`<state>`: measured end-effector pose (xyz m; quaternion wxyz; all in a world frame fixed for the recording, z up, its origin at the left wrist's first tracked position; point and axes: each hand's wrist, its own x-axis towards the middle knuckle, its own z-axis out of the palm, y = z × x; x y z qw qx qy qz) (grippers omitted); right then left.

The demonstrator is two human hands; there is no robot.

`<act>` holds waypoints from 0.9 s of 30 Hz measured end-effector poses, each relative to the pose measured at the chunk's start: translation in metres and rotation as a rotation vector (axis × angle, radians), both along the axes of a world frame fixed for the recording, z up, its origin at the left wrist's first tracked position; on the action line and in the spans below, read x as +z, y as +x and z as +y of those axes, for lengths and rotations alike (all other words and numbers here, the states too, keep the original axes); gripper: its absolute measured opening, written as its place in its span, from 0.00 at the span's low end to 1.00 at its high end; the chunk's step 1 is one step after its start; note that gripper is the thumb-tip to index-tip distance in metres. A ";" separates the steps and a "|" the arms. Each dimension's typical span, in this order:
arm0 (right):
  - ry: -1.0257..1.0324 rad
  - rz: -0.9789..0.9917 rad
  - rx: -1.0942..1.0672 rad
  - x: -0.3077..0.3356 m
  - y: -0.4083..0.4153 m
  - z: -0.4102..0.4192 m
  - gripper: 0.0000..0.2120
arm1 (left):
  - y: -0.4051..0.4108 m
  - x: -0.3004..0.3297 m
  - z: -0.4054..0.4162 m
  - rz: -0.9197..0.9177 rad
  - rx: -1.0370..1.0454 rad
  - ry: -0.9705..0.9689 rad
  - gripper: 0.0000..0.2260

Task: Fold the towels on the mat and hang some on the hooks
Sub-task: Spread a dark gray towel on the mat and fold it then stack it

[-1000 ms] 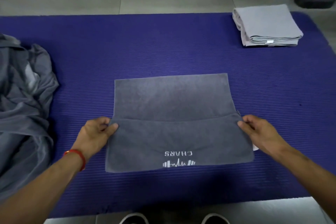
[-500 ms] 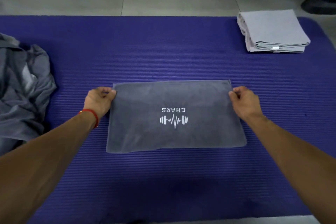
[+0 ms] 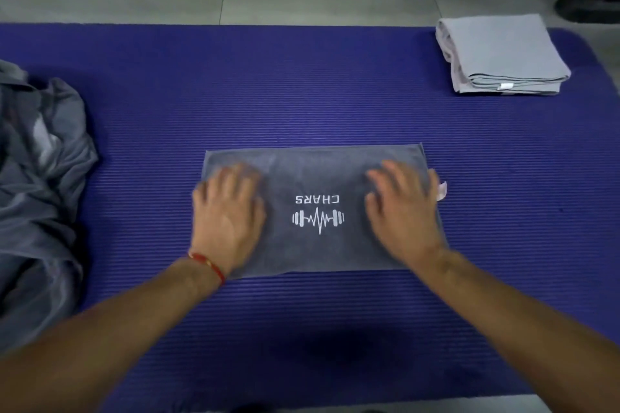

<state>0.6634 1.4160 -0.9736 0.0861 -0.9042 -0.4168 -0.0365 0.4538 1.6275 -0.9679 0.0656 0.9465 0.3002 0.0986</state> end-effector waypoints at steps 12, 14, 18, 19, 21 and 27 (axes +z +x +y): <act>-0.249 0.158 -0.117 -0.034 0.004 -0.085 0.36 | -0.054 -0.038 -0.038 0.434 -0.145 -0.028 0.31; -0.214 0.167 -0.223 -0.028 0.016 -0.090 0.35 | -0.051 -0.033 -0.040 0.436 -0.127 -0.038 0.31; -0.097 0.125 -0.442 -0.014 0.027 -0.066 0.27 | -0.023 -0.022 -0.058 0.355 -0.354 0.020 0.27; -0.108 0.131 -0.469 -0.010 0.030 -0.059 0.25 | -0.015 -0.021 -0.062 0.349 -0.401 0.009 0.26; -0.130 0.195 -0.523 -0.008 0.037 -0.048 0.22 | -0.005 -0.028 -0.068 0.363 -0.421 -0.018 0.25; -0.060 0.473 -0.651 -0.005 0.052 -0.034 0.17 | -0.002 -0.038 -0.068 0.370 -0.412 -0.020 0.25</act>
